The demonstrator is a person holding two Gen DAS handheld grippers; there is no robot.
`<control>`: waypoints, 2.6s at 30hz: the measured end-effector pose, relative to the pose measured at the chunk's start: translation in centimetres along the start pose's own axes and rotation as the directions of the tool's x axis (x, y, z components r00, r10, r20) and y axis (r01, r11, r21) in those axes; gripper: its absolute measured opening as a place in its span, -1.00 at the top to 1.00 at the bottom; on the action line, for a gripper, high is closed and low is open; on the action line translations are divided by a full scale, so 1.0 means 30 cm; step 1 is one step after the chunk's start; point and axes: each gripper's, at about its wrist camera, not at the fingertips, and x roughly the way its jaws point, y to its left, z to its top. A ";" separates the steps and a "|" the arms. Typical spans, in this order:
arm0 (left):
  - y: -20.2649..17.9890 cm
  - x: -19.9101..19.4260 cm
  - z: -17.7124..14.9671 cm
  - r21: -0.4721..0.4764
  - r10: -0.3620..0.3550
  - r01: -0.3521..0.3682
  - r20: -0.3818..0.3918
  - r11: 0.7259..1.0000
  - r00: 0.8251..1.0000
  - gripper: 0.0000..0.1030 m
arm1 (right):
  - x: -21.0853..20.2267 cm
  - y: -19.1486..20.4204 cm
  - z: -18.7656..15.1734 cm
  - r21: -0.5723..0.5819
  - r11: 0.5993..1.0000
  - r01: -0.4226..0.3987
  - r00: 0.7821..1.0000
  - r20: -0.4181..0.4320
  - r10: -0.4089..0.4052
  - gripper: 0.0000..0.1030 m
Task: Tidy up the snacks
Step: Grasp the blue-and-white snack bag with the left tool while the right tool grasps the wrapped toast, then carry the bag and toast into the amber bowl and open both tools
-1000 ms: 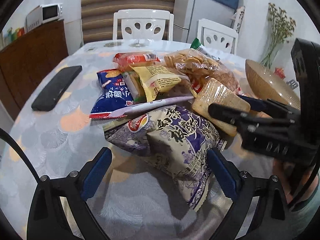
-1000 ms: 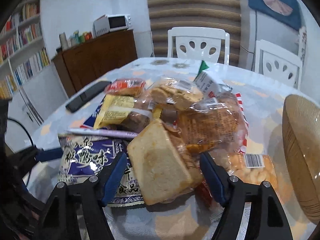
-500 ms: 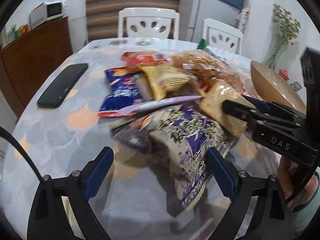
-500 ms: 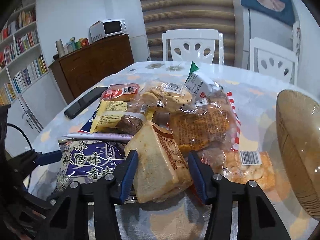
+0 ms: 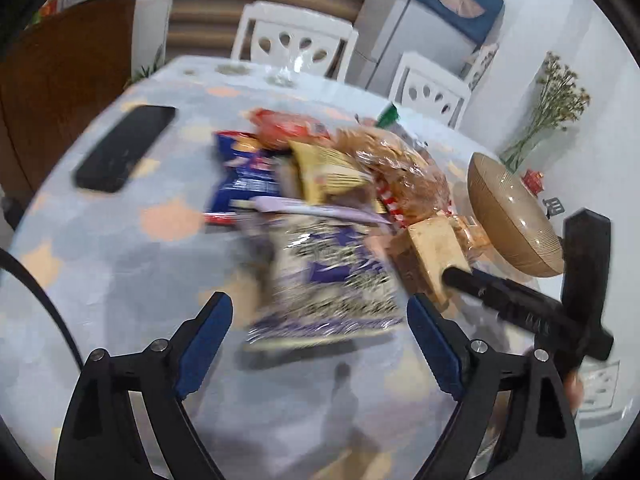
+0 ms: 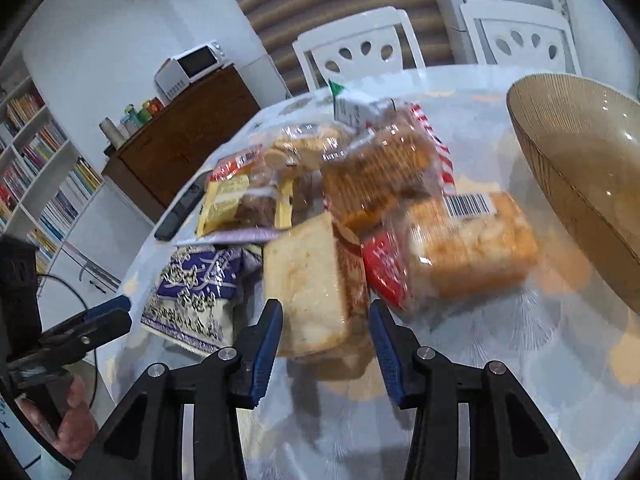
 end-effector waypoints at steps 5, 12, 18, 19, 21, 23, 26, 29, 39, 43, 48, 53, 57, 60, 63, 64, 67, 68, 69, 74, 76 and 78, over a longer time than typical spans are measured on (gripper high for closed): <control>-0.096 0.203 0.055 0.040 0.168 -0.164 -0.097 0.986 0.981 -0.73 | -0.051 0.019 -0.017 -0.055 0.997 0.053 0.998 0.030 -0.051 -0.37; -0.072 0.254 0.060 0.008 0.131 -0.131 -0.122 0.991 0.984 -0.69 | -0.022 0.024 -0.020 -0.070 0.996 0.063 0.998 0.002 -0.063 -0.38; -0.029 0.180 0.012 0.030 0.098 -0.096 -0.096 0.995 0.991 -0.33 | 0.072 0.091 -0.010 -0.119 0.976 0.183 0.983 -0.013 -0.185 -0.24; -0.033 0.175 0.005 0.045 0.080 -0.075 -0.107 0.996 0.991 -0.33 | 0.081 0.099 -0.011 -0.127 0.971 0.201 0.979 -0.014 -0.205 -0.07; -0.044 0.153 -0.015 0.076 0.020 -0.011 -0.126 0.997 0.992 -0.32 | 0.077 0.108 -0.019 -0.128 0.967 0.222 0.974 -0.011 -0.225 -0.05; -0.053 0.146 -0.028 0.133 -0.039 0.058 -0.143 0.989 0.989 -0.32 | 0.049 0.105 -0.039 -0.114 0.967 0.230 0.972 -0.020 -0.234 -0.05; -0.058 0.132 -0.048 0.188 -0.031 0.059 -0.146 0.980 0.989 -0.43 | -0.004 0.085 -0.087 -0.086 0.962 0.259 0.963 -0.055 -0.264 -0.05; -0.051 0.109 -0.041 0.184 0.032 -0.004 -0.146 0.983 0.989 -0.63 | -0.040 0.057 -0.122 -0.062 0.962 0.268 0.959 -0.084 -0.272 -0.05; -0.153 0.070 -0.098 0.236 0.205 -0.179 -0.089 0.955 0.975 -0.67 | -0.043 0.053 -0.132 -0.051 0.967 0.250 0.963 -0.090 -0.254 -0.07; -0.179 0.108 -0.103 0.268 0.238 -0.215 -0.056 0.939 0.970 -0.47 | -0.045 0.046 -0.126 -0.043 0.973 0.227 0.970 -0.077 -0.230 -0.10; -0.174 0.066 -0.101 0.283 0.224 -0.204 -0.037 0.937 0.974 -0.18 | -0.071 0.025 -0.132 -0.010 0.982 0.189 0.980 -0.059 -0.190 -0.03; -0.219 -0.035 -0.098 0.293 0.120 -0.118 0.012 0.949 0.993 -0.17 | -0.137 0.016 -0.129 0.028 0.988 0.149 0.989 -0.023 -0.148 -0.03; -0.278 -0.095 -0.071 0.309 0.074 -0.087 0.054 0.947 0.996 -0.17 | -0.217 0.012 -0.113 0.038 0.987 0.157 0.987 0.026 -0.158 -0.03; -0.323 -0.106 -0.036 0.323 0.028 -0.049 0.067 0.945 0.997 -0.17 | -0.288 -0.009 -0.096 0.059 0.985 0.165 0.984 0.065 -0.169 -0.03; -0.387 -0.091 0.019 0.351 -0.005 -0.023 0.077 0.936 0.997 -0.17 | -0.376 -0.052 -0.071 0.084 0.977 0.196 0.972 0.112 -0.205 -0.03; -0.416 -0.084 0.038 0.366 -0.015 -0.016 0.082 0.931 0.996 -0.17 | -0.406 -0.070 -0.060 0.097 0.972 0.214 0.966 0.129 -0.226 -0.03; -0.530 -0.054 0.109 0.427 -0.066 0.017 0.101 0.904 0.993 -0.17 | -0.506 -0.143 -0.020 0.154 0.945 0.288 0.936 0.166 -0.312 -0.03; -0.577 -0.035 0.139 0.446 -0.087 0.033 0.100 0.894 0.991 -0.17 | -0.534 -0.176 -0.003 0.181 0.928 0.327 0.920 0.165 -0.356 -0.03; -0.615 -0.015 0.163 0.459 -0.105 0.050 0.094 0.887 0.990 -0.17 | -0.555 -0.207 0.012 0.207 0.909 0.362 0.905 0.157 -0.396 -0.03; -0.803 0.132 0.271 0.494 -0.188 0.155 0.019 0.855 0.982 -0.17 | -0.590 -0.372 0.086 0.304 0.834 0.461 0.861 0.075 -0.503 -0.03; -0.856 0.199 0.291 0.507 -0.188 0.168 -0.011 0.845 0.982 -0.17 | -0.581 -0.413 0.109 0.313 0.817 0.484 0.853 0.041 -0.521 -0.03; -0.888 0.243 0.300 0.510 -0.192 0.181 -0.030 0.841 0.981 -0.17 | -0.563 -0.445 0.127 0.321 0.789 0.524 0.834 -0.008 -0.551 -0.03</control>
